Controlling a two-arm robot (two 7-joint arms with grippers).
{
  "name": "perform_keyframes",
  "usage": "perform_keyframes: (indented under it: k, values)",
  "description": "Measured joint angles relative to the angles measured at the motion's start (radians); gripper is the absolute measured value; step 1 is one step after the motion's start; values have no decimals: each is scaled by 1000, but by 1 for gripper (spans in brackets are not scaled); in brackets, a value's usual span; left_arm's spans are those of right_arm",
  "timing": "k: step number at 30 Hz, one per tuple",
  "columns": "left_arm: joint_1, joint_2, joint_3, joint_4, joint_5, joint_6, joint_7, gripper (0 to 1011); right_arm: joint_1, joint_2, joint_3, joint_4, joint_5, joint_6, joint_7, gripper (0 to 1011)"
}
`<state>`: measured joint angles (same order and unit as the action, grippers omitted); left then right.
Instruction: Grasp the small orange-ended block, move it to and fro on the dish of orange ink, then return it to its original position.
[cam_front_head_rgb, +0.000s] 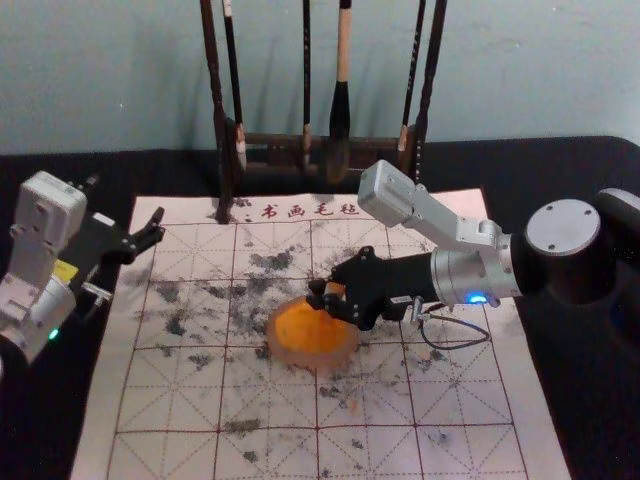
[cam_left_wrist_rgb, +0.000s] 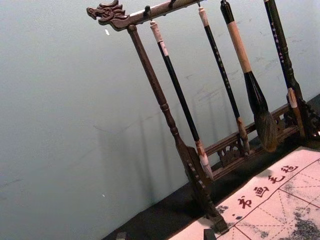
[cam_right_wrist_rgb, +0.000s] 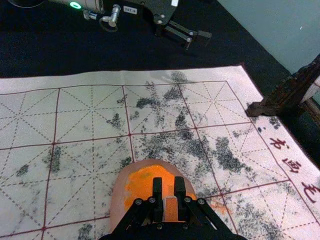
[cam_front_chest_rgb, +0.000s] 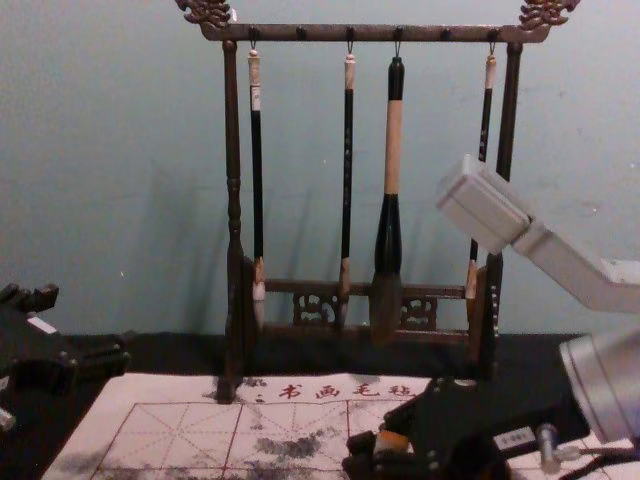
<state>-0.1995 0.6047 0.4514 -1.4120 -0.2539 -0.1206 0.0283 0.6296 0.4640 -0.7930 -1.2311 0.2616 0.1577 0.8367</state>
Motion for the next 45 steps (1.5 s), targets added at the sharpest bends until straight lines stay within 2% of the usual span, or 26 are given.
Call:
perform_keyframes:
  k: [9, 18, 32, 45]
  values:
    - [0, 0, 0, 0, 0, 0, 0, 1001, -20, 30, -3, -42, 15, 4, 13, 122]
    - [0, 0, 0, 0, 0, 0, 0, 1001, -29, 33, -12, -61, 29, 7, 18, 122]
    - [0, 0, 0, 0, 0, 0, 0, 1001, -4, -6, -30, -22, 28, -5, 17, 122]
    - [0, 0, 0, 0, 0, 0, 0, 1001, 35, -61, -39, 59, 12, -20, 0, 122]
